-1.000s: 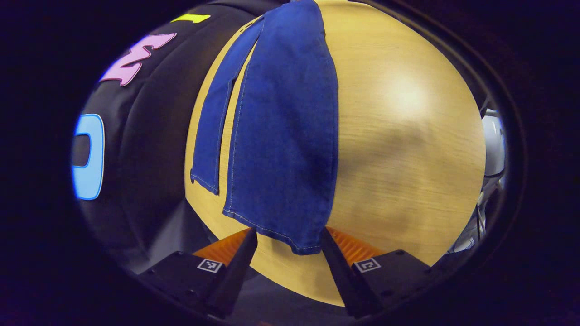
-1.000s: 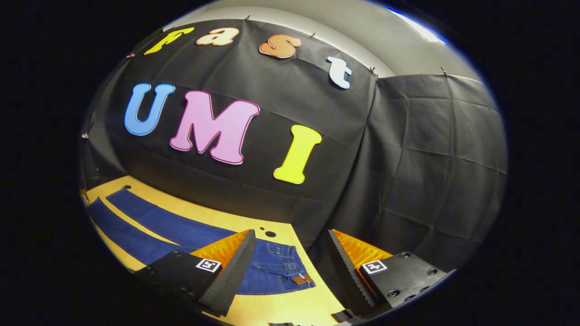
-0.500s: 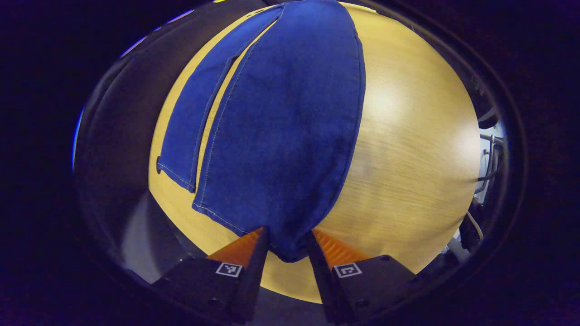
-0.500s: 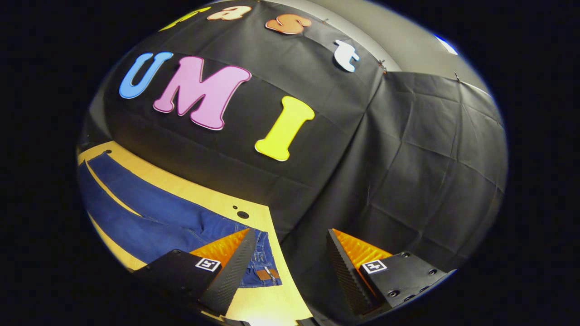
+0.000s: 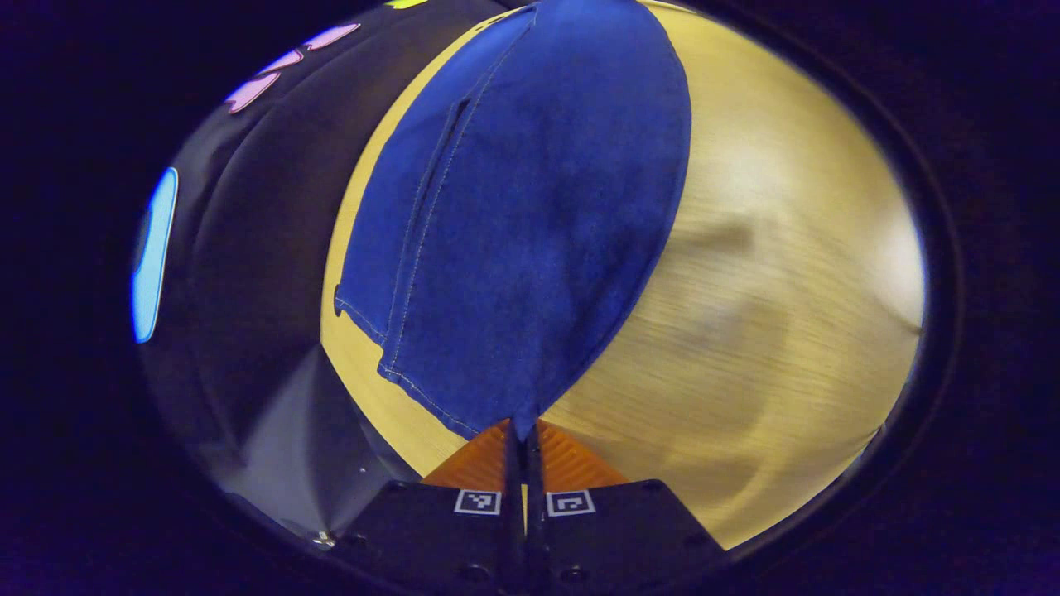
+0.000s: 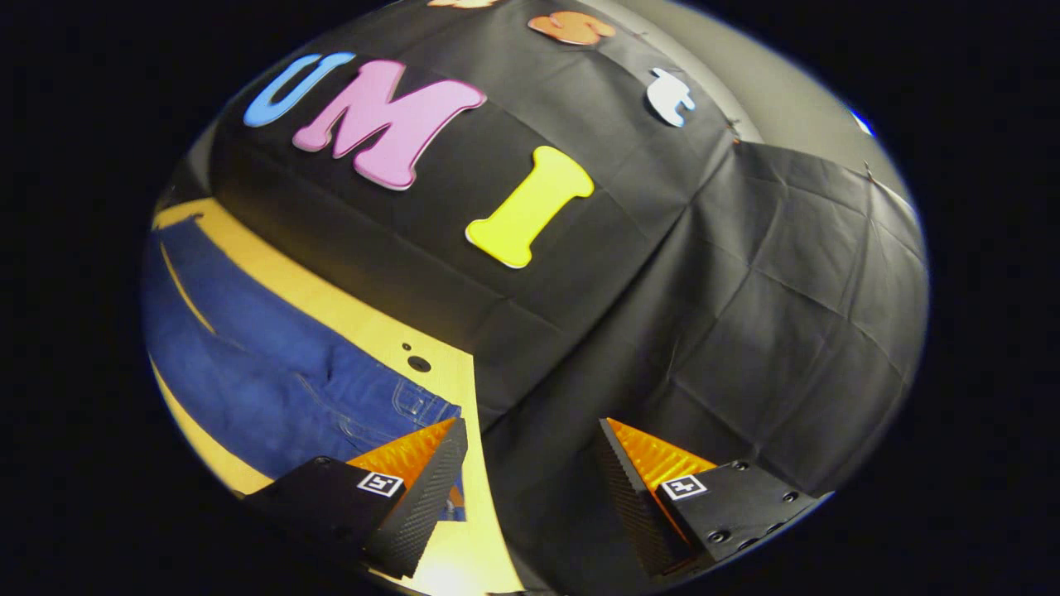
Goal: Grasp the waist and the cuffs of the jeans and fold them to make the two legs overlap; first hold the waist and fold one-third of the jeans toward the cuffs, then hold the cuffs and fold the remaining one-third in the same direction to finish folding.
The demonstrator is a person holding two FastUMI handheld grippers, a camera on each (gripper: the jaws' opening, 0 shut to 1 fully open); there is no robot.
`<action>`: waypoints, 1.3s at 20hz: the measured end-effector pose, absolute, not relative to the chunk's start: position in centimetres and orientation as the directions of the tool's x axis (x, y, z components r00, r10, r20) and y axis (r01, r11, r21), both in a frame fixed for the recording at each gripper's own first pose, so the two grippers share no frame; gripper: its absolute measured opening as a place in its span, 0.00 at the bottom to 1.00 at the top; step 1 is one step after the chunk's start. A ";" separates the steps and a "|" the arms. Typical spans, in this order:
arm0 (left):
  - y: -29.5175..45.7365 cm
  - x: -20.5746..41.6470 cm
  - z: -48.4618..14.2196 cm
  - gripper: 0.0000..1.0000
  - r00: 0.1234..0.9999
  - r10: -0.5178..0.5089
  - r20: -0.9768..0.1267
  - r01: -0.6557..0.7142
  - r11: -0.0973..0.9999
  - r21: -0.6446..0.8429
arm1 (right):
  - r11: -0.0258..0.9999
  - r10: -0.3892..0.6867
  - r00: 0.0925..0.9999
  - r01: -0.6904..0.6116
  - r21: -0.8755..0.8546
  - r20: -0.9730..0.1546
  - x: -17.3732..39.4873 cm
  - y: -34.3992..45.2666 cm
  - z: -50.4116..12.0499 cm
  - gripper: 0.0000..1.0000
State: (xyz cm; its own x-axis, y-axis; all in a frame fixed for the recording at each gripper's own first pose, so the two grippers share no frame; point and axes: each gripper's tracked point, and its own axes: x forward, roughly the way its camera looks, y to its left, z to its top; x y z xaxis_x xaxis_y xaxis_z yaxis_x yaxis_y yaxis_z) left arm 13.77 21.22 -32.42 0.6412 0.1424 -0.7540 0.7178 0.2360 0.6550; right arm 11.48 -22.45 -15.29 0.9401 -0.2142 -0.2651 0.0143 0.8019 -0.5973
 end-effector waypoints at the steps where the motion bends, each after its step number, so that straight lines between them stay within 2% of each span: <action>1: 21.3 14.0 -32.6 0.06 0.634 0.145 -0.760 0.720 0.248 0.648 | 0.759 -0.187 0.942 -0.041 -0.649 -0.278 11.8 -22.7 -16.0 0.96; 4: 21.1 13.8 -32.6 0.06 0.590 0.133 -0.796 0.752 0.268 0.602 | 0.589 -0.086 0.938 -0.224 -0.776 -0.337 13.0 -23.0 -18.4 0.96; 6: 21.1 13.9 -32.6 0.06 0.580 0.137 -0.803 0.762 0.259 0.594 | 0.478 -0.014 0.904 -0.370 -0.797 -0.428 13.0 -22.9 -21.7 0.95; 10: 21.1 13.9 -32.6 0.06 0.581 0.153 -0.799 0.758 0.257 0.600 | 0.190 0.059 0.742 -0.666 -0.722 -0.668 10.9 -23.8 -29.9 0.95; 13: 21.0 14.0 -32.6 0.06 0.575 0.161 -0.802 0.763 0.250 0.597 | 0.077 0.074 0.614 -0.789 -0.609 -0.786 9.3 -23.5 -35.2 0.96; 17: 20.9 14.0 -32.6 0.06 0.574 0.174 -0.800 0.757 0.258 0.600 | -0.018 0.053 0.509 -0.860 -0.510 -0.859 8.1 -22.7 -39.0 0.96; 19: 21.0 14.0 -32.7 0.06 0.577 0.179 -0.797 0.754 0.259 0.604 | -0.089 0.038 0.544 -0.834 -0.545 -0.838 9.7 -22.5 -39.8 0.95; 20: 21.0 14.0 -32.6 0.06 0.579 0.183 -0.795 0.752 0.256 0.607 | -0.098 0.038 0.554 -0.826 -0.555 -0.832 10.5 -22.2 -39.9 0.92; 23: 21.0 14.2 -32.8 0.06 0.586 0.192 -0.787 0.743 0.259 0.617 | -0.095 0.029 0.561 -0.822 -0.561 -0.827 11.0 -21.3 -40.3 0.90; 25: 20.9 14.2 -32.7 0.06 0.589 0.202 -0.783 0.740 0.255 0.622 | -0.097 0.015 0.537 -0.839 -0.536 -0.844 10.8 -20.7 -41.4 0.82; 26: 21.0 14.1 -32.7 0.06 0.588 0.206 -0.782 0.740 0.253 0.623 | -0.115 -0.005 0.552 -0.828 -0.548 -0.834 11.5 -20.8 -41.9 0.61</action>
